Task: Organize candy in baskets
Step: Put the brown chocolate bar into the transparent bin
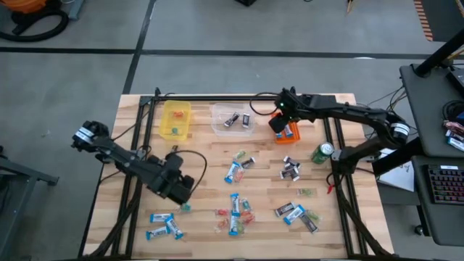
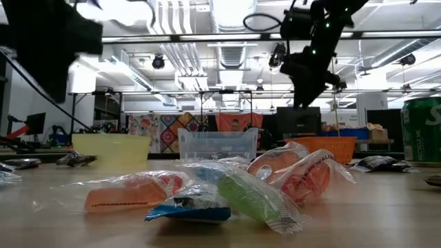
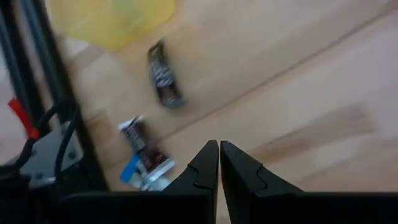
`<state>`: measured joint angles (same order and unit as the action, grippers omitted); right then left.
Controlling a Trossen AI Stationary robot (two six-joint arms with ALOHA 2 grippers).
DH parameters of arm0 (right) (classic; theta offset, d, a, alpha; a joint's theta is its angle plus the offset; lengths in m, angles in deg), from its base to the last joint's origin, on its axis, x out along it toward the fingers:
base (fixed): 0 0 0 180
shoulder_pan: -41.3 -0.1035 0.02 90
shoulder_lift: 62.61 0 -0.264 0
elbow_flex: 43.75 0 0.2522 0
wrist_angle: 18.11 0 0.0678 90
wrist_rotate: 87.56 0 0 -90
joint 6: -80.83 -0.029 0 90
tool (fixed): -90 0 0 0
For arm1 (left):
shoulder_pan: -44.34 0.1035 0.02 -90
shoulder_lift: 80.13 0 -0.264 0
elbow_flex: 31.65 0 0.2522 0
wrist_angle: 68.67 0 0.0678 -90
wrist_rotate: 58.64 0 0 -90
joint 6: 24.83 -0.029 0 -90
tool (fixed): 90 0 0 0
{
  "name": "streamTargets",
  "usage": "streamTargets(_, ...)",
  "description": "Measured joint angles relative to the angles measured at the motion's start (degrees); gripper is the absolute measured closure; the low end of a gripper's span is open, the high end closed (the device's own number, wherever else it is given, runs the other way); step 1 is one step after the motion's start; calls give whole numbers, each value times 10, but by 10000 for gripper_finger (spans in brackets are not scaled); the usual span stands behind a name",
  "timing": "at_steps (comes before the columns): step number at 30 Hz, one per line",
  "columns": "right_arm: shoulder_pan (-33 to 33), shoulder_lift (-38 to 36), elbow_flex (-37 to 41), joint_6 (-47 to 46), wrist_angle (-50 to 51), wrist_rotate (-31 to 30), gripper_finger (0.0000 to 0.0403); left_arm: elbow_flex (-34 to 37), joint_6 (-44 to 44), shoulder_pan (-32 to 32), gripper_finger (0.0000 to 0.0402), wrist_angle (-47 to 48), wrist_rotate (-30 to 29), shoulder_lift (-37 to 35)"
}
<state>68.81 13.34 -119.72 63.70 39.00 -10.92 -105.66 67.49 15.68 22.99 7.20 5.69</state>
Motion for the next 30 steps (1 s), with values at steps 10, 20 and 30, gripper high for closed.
streamTargets(10, -56, -14, 0, 1, -38, -1, 243, 87, -144, 129, 402, -109, 20, -1)
streamTargets(20, -79, 1, 0, 1, -64, -1, 244, 130, -117, 165, 354, -132, -37, -1)
streamTargets(30, -79, 9, 0, 0, -65, -1, 245, 199, -70, 171, 239, -187, -68, 0)
